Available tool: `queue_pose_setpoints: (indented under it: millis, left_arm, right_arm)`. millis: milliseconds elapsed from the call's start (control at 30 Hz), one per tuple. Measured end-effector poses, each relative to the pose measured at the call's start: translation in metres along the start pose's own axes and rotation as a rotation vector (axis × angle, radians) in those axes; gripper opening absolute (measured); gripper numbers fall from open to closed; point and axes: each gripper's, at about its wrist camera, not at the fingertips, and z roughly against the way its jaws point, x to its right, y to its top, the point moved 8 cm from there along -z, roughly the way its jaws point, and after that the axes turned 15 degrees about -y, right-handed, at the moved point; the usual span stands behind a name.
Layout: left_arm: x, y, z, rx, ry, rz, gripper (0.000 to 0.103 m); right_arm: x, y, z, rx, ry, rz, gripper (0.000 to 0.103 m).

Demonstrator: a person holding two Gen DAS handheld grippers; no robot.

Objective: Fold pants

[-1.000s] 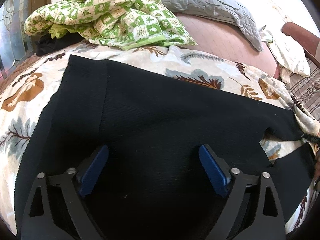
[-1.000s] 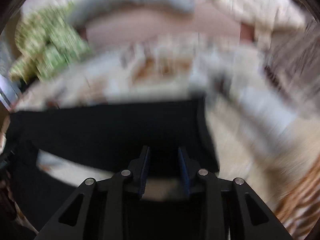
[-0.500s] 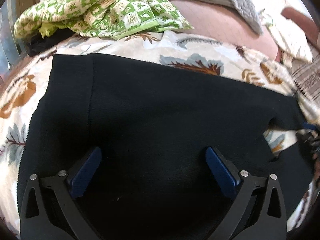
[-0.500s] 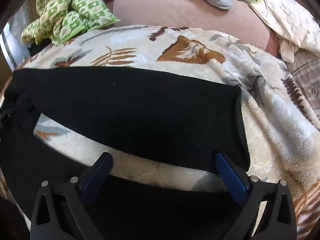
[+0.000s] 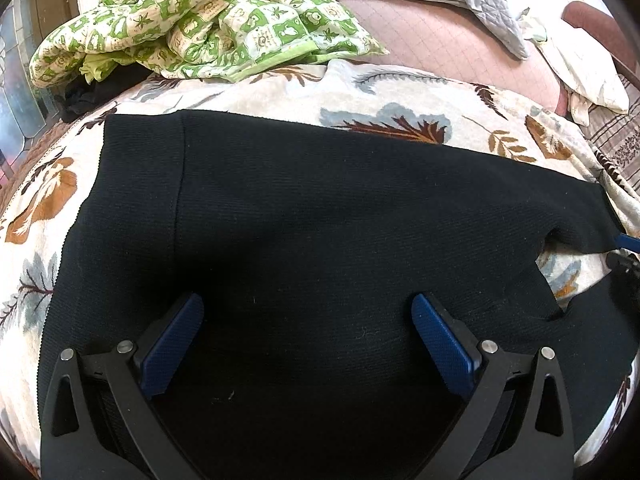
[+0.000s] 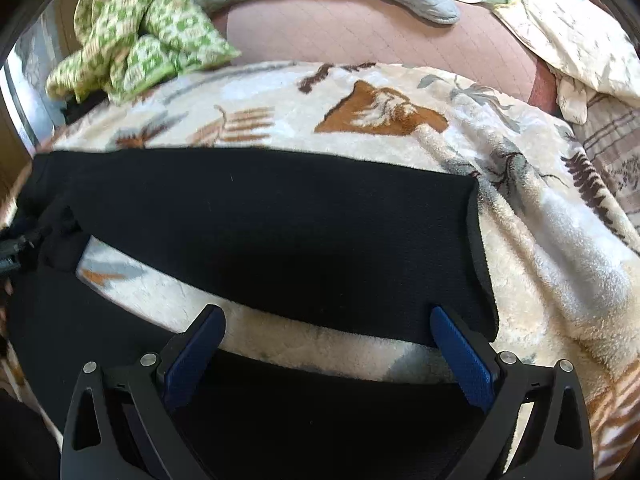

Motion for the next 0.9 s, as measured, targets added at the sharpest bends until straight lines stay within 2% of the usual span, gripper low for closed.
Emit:
queue_pose_setpoints:
  millis: [167, 233, 300, 367, 467, 600, 667, 733, 833, 900]
  left_arm:
    - [0.0, 0.0, 0.0, 0.001, 0.001, -0.001, 0.103]
    - [0.0, 0.001, 0.001, -0.001, 0.0, -0.001, 0.103]
    - [0.0, 0.001, 0.002, -0.003, -0.005, 0.002, 0.103]
    - [0.0, 0.001, 0.006, -0.015, -0.024, 0.005, 0.103]
    - [0.004, 0.007, 0.024, -0.007, -0.083, -0.022, 0.103]
    - [-0.006, 0.04, 0.068, 0.09, -0.087, -0.166, 0.103]
    - [-0.02, 0.061, 0.087, 0.143, -0.132, -0.227, 0.103]
    - [-0.041, 0.074, 0.092, 0.161, -0.159, -0.299, 0.103]
    - [-0.075, 0.085, 0.078, 0.13, -0.133, -0.34, 0.103]
    - [-0.094, 0.089, 0.063, 0.097, -0.13, -0.328, 0.103]
  right_arm:
    - [0.013, 0.012, 0.02, 0.024, 0.082, -0.129, 0.099]
    - [0.021, 0.023, 0.038, 0.113, 0.093, -0.172, 0.099]
    - [0.029, 0.038, 0.063, 0.271, 0.078, -0.199, 0.1]
    - [0.032, 0.043, 0.068, 0.327, 0.041, -0.21, 0.1]
    - [0.026, 0.037, 0.038, 0.226, -0.004, -0.175, 0.1]
    - [0.02, 0.016, -0.007, 0.033, -0.061, -0.109, 0.1]
    - [0.02, 0.011, -0.013, 0.021, -0.067, -0.105, 0.1]
    - [0.02, 0.009, -0.014, 0.02, -0.075, -0.098, 0.101]
    - [0.016, 0.006, -0.014, 0.019, -0.08, -0.088, 0.102]
    - [0.017, 0.007, -0.015, 0.017, -0.082, -0.085, 0.103]
